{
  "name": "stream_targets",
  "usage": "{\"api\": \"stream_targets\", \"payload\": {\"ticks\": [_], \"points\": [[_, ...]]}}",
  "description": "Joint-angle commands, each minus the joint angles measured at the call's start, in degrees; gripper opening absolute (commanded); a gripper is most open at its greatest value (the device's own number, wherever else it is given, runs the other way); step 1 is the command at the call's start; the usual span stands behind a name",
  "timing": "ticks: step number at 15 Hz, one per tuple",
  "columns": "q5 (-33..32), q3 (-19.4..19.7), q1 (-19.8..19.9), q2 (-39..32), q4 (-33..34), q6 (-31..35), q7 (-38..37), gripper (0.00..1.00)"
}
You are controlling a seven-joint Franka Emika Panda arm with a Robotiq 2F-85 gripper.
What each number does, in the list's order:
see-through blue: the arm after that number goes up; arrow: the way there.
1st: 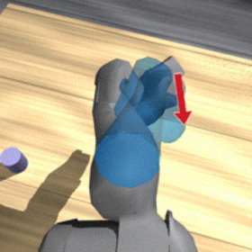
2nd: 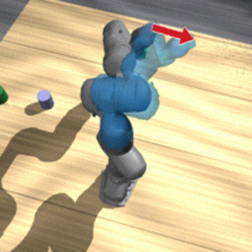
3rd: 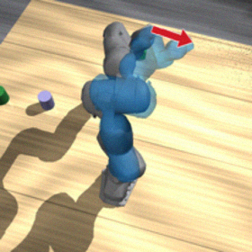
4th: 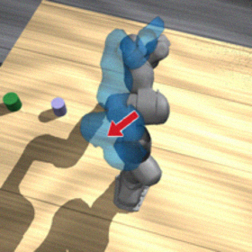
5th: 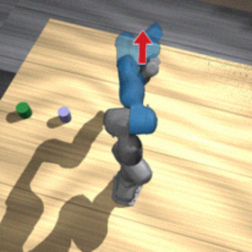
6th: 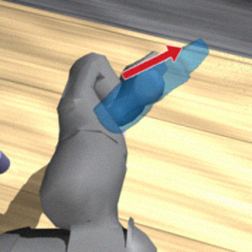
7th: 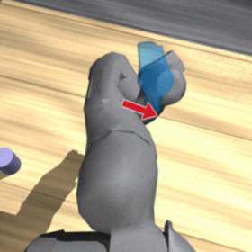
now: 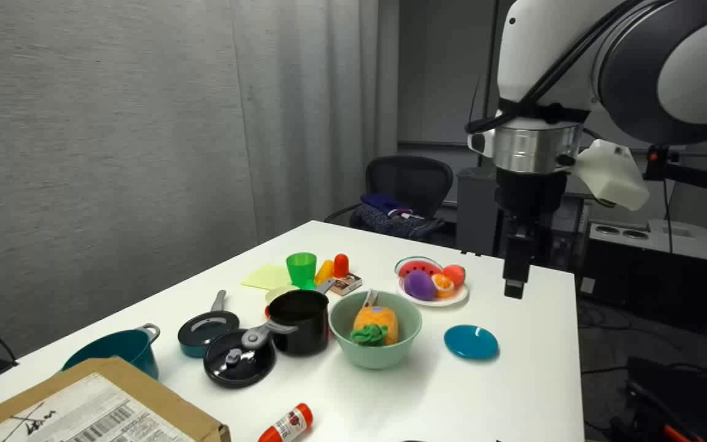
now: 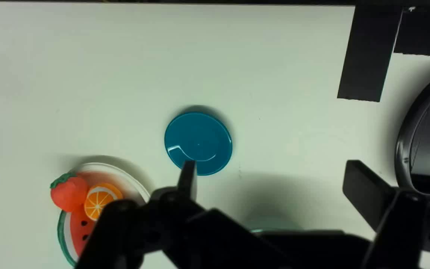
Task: Pick up the fruits plush toys from the plate and put them in the bowl
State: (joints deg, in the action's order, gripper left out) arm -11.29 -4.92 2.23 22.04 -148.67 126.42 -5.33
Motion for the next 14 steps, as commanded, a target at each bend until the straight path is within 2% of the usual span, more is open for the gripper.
{"api": "stream_targets", "payload": {"ticks": [1,14], "points": [[-0.2,0.6,-0.6,-0.1,0.1,-0.2,-0.2,1.00],[-1.3,0.5,0.2,-0.3,0.2,1.0,-1.5,1.00]]}}
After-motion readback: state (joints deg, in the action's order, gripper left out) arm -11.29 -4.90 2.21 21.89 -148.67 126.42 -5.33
